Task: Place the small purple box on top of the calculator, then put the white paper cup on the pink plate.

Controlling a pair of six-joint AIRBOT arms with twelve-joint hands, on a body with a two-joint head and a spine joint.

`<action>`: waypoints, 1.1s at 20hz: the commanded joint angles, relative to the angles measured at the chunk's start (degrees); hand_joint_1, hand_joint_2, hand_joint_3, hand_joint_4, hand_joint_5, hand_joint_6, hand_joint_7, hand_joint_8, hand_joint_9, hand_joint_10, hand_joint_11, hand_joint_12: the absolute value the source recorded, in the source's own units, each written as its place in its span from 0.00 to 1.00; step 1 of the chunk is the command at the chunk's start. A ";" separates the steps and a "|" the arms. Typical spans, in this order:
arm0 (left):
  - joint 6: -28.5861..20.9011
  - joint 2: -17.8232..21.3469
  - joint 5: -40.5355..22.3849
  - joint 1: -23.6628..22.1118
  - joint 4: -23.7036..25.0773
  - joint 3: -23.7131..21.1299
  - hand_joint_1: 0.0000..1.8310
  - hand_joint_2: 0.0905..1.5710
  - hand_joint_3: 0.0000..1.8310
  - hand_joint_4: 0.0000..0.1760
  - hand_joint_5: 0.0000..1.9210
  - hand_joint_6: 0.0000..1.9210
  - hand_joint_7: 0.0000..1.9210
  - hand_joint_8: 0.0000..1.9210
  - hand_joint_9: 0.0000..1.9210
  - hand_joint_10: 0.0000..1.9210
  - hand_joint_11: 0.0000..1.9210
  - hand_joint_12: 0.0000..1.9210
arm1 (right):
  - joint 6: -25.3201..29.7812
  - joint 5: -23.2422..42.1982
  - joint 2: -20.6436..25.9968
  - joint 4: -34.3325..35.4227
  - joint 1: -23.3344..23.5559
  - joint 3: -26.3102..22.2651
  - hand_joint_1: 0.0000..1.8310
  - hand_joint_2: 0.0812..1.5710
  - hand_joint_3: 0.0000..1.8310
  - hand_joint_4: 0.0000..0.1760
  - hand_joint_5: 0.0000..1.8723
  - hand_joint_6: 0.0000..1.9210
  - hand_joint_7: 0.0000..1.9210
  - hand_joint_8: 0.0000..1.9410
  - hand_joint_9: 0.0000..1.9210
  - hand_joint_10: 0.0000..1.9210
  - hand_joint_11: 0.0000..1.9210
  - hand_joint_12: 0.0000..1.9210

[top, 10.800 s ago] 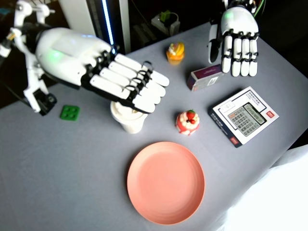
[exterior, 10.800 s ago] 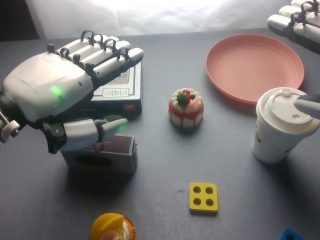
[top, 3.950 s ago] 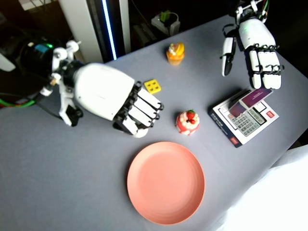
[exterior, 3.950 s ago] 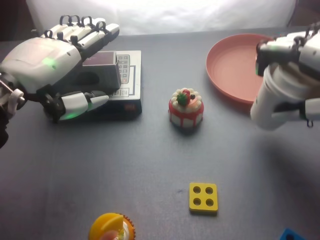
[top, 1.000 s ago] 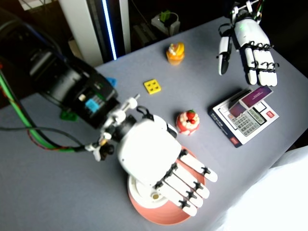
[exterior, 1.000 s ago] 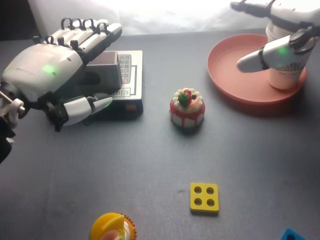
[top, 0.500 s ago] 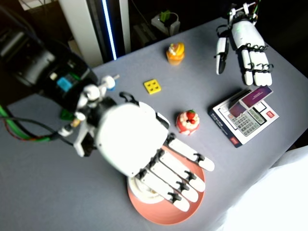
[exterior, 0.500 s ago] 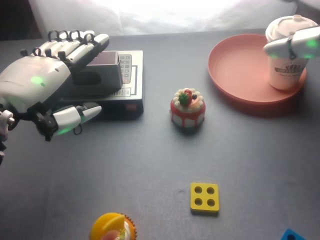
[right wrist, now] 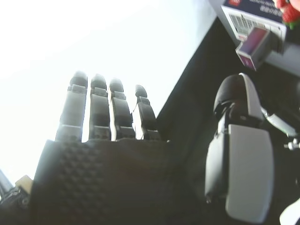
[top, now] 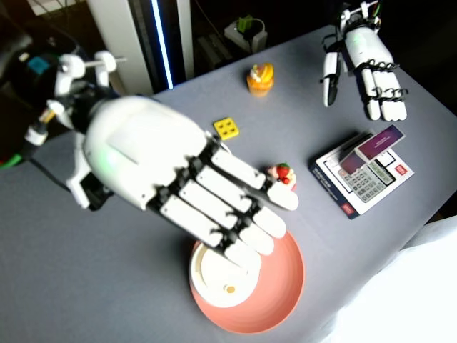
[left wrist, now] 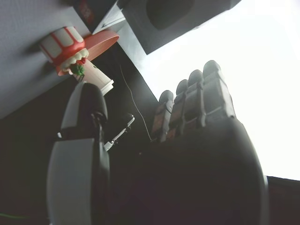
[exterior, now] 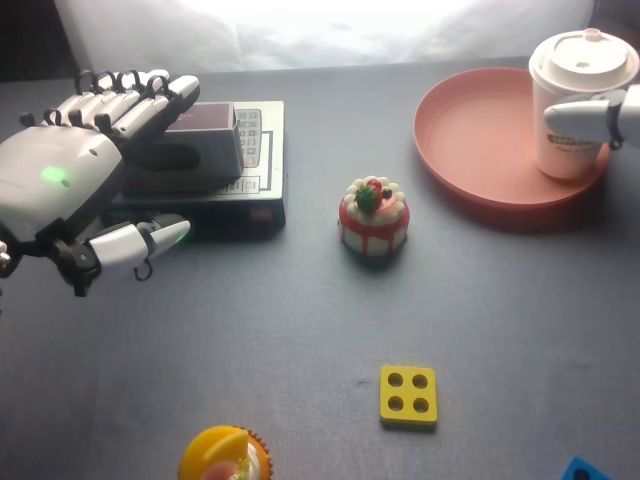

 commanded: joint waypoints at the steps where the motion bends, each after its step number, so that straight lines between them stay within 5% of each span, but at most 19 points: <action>1: -0.12 0.13 -7.69 -0.47 1.11 -0.40 0.45 0.76 0.00 0.37 0.01 0.00 0.00 0.00 0.00 0.00 0.00 0.00 | 0.38 11.31 0.91 -0.55 -0.14 -0.70 0.26 0.65 0.00 0.17 0.00 0.00 0.00 0.00 0.00 0.00 0.00 0.00; 2: -0.16 0.14 -8.04 -0.38 1.11 -0.51 0.44 0.76 0.00 0.52 0.01 0.00 0.00 0.00 0.00 0.00 0.00 0.00 | 0.39 13.93 1.78 -0.72 -1.37 -2.01 0.27 0.66 0.00 0.19 0.00 0.00 0.00 0.00 0.00 0.00 0.00 0.00; 4: -0.19 0.21 -8.66 -0.15 1.11 -0.71 0.42 0.76 0.00 0.57 0.01 0.00 0.00 0.00 0.00 0.00 0.00 0.00 | 0.60 17.82 3.09 -1.32 -3.01 -4.00 0.27 0.67 0.01 0.23 0.00 0.00 0.00 0.00 0.00 0.00 0.00 0.00; 5: -0.24 0.26 -9.13 0.02 1.09 -0.83 0.42 0.76 0.00 0.52 0.01 0.00 0.00 0.00 0.00 0.00 0.00 0.00 | 0.61 19.15 3.45 -1.58 -3.66 -4.68 0.25 0.67 0.01 0.34 0.00 0.00 0.00 0.00 0.00 0.00 0.00 0.00; 6: -0.46 0.33 -10.09 0.51 0.95 -1.04 0.44 0.76 0.00 0.50 0.02 0.00 0.00 0.00 0.00 0.00 0.00 0.00 | 0.90 21.49 4.03 -1.89 -4.75 -5.71 0.29 0.70 0.01 0.27 0.00 0.00 0.00 0.00 0.00 0.00 0.00 0.00; 7: -0.69 0.40 -11.19 1.06 0.75 -1.27 0.46 0.77 0.00 0.44 0.01 0.00 0.00 0.00 0.00 0.00 0.00 0.00 | 1.33 23.94 4.46 -2.04 -6.00 -6.50 0.32 0.71 0.01 0.40 0.00 0.00 0.00 0.00 0.00 0.00 0.00 0.00; 9: -1.08 0.50 -14.21 2.21 0.48 -1.93 0.48 0.77 0.00 0.24 0.00 0.00 0.00 0.00 0.00 0.00 0.02 0.01 | 2.56 30.79 5.65 -2.04 -10.01 -8.23 0.33 0.72 0.01 0.44 0.00 0.00 0.00 0.00 0.00 0.00 0.00 0.00; 10: -1.08 0.62 -15.84 2.67 0.48 -2.42 0.48 0.77 0.00 0.30 0.00 0.00 0.00 0.00 0.00 0.00 0.02 0.01 | 3.00 34.95 6.64 -1.96 -12.62 -9.45 0.32 0.71 0.01 0.51 0.00 0.00 0.00 0.00 0.00 0.00 0.00 0.00; 11: -1.08 0.72 -16.45 2.83 0.48 -2.62 0.45 0.77 0.00 0.13 0.00 0.00 0.00 0.00 0.00 0.00 0.00 0.14 | 3.23 36.19 7.00 -1.86 -13.58 -9.84 0.31 0.71 0.01 0.47 0.00 0.00 0.00 0.00 0.00 0.00 0.00 0.00; 12: -1.08 1.07 -18.60 3.40 0.48 -3.23 0.44 0.76 0.00 0.07 0.00 0.00 0.00 0.00 0.00 0.00 0.00 0.13 | 3.93 39.79 7.94 -1.46 -15.82 -10.90 0.30 0.70 0.00 0.38 0.00 0.00 0.00 0.00 0.00 0.00 0.00 0.00; 14: -1.09 1.57 -21.96 4.36 0.31 -4.19 0.41 0.76 0.00 0.00 0.00 0.00 0.00 0.00 0.00 0.00 0.00 0.10 | 4.57 44.67 8.76 -0.99 -19.03 -11.96 0.29 0.68 0.00 0.42 0.00 0.00 0.00 0.00 0.00 0.00 0.00 0.00; 16: -1.09 1.70 -25.16 5.04 0.30 -4.85 0.38 0.79 0.00 0.20 0.00 0.00 0.00 0.00 0.00 0.00 0.00 0.02 | 4.57 49.02 9.46 -0.88 -21.26 -13.18 0.30 0.67 0.00 0.53 0.00 0.00 0.00 0.00 0.00 0.00 0.00 0.00; 17: -1.09 1.91 -26.95 5.39 0.32 -5.24 0.38 0.81 0.01 0.47 0.00 0.00 0.00 0.00 0.00 0.00 0.00 0.00 | 4.57 50.81 9.76 -0.89 -22.11 -13.71 0.30 0.68 0.00 0.49 0.00 0.00 0.00 0.00 0.00 0.00 0.00 0.00; 18: -1.09 2.21 -28.69 5.94 0.32 -5.63 0.36 0.82 0.01 0.54 0.00 0.00 0.00 0.00 0.00 0.00 0.00 0.00 | 4.56 52.69 10.04 -0.88 -23.09 -14.16 0.31 0.67 0.00 0.39 0.00 0.00 0.00 0.00 0.00 0.00 0.00 0.00; 19: -1.09 2.45 -30.02 6.40 0.30 -5.95 0.33 0.83 0.01 0.45 0.00 0.00 0.00 0.00 0.00 0.00 0.00 0.00 | 4.56 54.26 10.32 -0.61 -24.00 -14.57 0.30 0.68 0.00 0.29 0.00 0.00 0.00 0.00 0.00 0.00 0.00 0.00; 21: -1.09 3.01 -32.18 7.16 0.30 -6.47 0.31 0.82 0.01 0.58 0.00 0.00 0.00 0.00 0.00 0.00 0.00 0.00 | 4.56 56.87 10.87 -0.53 -25.39 -15.29 0.28 0.70 0.01 0.18 0.00 0.00 0.00 0.00 0.00 0.00 0.00 0.00; 22: -1.08 3.36 -34.54 7.89 0.29 -6.87 0.30 0.84 0.01 0.68 0.00 0.00 0.00 0.00 0.00 0.00 0.00 0.00 | 4.56 58.93 11.31 -0.53 -26.31 -15.75 0.28 0.70 0.01 0.28 0.00 0.00 0.00 0.00 0.00 0.00 0.00 0.00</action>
